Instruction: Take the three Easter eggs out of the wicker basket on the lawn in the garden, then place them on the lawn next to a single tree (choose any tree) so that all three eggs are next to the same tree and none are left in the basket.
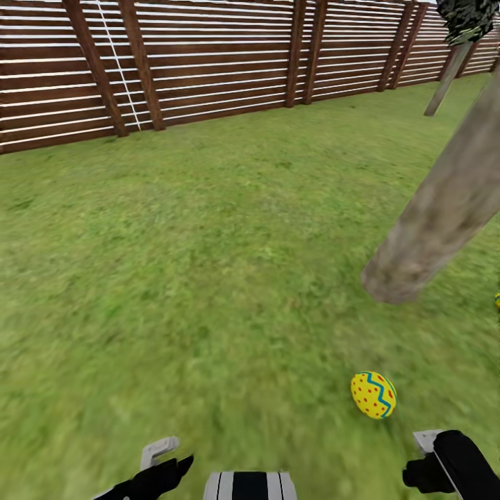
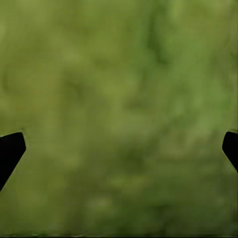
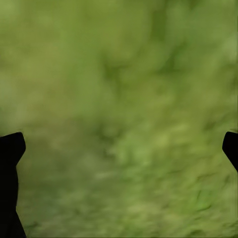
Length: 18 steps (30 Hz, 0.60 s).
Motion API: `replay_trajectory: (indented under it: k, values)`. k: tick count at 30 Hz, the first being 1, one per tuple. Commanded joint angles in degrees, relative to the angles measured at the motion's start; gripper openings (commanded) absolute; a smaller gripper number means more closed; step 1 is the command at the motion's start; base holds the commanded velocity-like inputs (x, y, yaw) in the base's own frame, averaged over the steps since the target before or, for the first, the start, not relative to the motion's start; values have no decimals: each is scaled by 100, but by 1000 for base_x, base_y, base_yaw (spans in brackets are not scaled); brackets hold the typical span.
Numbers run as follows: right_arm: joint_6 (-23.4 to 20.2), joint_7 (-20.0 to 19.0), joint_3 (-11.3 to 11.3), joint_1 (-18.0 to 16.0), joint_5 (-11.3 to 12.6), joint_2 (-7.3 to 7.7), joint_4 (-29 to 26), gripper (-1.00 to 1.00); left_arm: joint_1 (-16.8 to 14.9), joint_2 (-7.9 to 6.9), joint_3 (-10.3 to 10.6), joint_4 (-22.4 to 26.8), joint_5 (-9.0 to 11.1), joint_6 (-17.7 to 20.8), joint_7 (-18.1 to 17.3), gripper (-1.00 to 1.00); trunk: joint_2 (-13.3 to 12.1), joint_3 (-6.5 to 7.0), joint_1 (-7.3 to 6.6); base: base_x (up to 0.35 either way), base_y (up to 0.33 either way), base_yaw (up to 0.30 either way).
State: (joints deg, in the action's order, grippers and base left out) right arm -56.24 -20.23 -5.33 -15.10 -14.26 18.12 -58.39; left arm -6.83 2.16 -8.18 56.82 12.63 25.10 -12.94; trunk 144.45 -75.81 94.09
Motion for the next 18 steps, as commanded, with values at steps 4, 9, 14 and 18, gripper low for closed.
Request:
replay_trajectory:
  k: [4, 9, 14, 18]
  values:
    - [-18, -51, -3, -1, -59, -11, -6, 100, -2, 9, -18, 5, 37, 48, -19, 100, -4, 85, -15, -325, 117, 0]
    - [-18, -51, 4, -1, -59, -18, -6, 100, -2, 10, -17, 2, 37, 48, -19, 100, -10, 196, -27, -325, 106, 0]
    - [-18, -52, 5, -1, -59, -23, -6, 100, -2, 12, 1, -3, 31, 48, -17, 100, -17, 307, -40, -325, 101, 0]
    - [-18, -51, 13, -1, -66, -27, -6, 100, -2, 12, 234, -4, 31, 48, -9, 100, -22, 396, -51, -300, 97, 0]
